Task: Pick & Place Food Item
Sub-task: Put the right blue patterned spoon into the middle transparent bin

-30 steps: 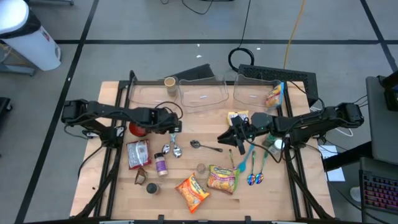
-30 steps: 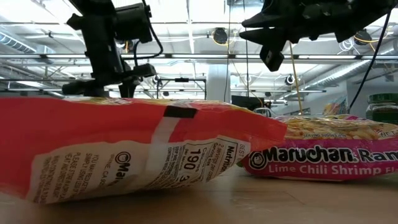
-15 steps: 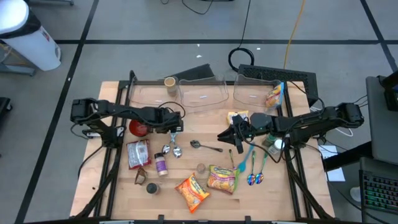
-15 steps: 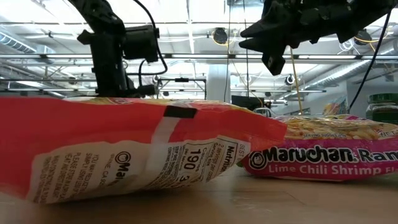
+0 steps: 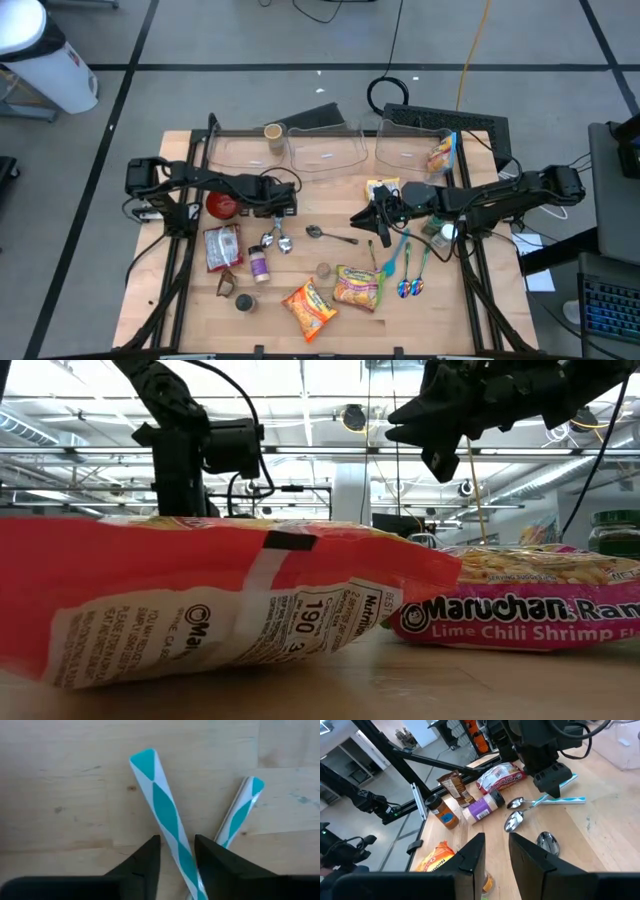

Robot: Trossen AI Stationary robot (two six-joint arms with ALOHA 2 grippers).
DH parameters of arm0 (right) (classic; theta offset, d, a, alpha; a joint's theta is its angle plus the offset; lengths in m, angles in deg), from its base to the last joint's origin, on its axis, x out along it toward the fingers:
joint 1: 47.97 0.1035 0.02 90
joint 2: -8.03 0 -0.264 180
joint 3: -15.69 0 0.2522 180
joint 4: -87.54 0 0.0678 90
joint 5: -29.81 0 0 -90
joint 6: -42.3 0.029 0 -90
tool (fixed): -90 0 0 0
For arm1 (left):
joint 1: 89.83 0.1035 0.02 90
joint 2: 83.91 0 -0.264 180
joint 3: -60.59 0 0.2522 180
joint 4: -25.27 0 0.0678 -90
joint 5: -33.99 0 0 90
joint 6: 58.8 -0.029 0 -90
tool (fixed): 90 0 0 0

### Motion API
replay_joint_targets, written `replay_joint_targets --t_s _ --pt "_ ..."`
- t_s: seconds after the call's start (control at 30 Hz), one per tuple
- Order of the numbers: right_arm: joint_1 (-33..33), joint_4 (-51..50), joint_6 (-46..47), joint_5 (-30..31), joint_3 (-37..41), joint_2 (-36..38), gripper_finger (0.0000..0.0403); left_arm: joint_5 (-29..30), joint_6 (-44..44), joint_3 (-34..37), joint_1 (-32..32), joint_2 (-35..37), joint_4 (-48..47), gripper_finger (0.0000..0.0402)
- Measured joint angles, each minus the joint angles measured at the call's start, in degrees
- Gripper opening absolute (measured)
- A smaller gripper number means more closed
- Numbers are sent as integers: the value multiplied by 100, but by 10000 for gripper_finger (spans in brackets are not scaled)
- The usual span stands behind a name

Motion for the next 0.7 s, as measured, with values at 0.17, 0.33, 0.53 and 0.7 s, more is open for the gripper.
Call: replay_joint_targets --t_s 0.17,0.33,0.53,0.7 --pt "-26 -19 -13 1 0 0 77 -76 -198 9 -6 145 44 37" --pt "-35 -77 -41 1 0 0 77 -99 -349 -91 9 418 4 38" --pt "-35 -83 -140 2 0 0 77 -87 -743 -443 7 942 -22 40" --pt "-37 -84 -146 21 0 0 77 195 -1230 -1013 7 1327 -220 40"
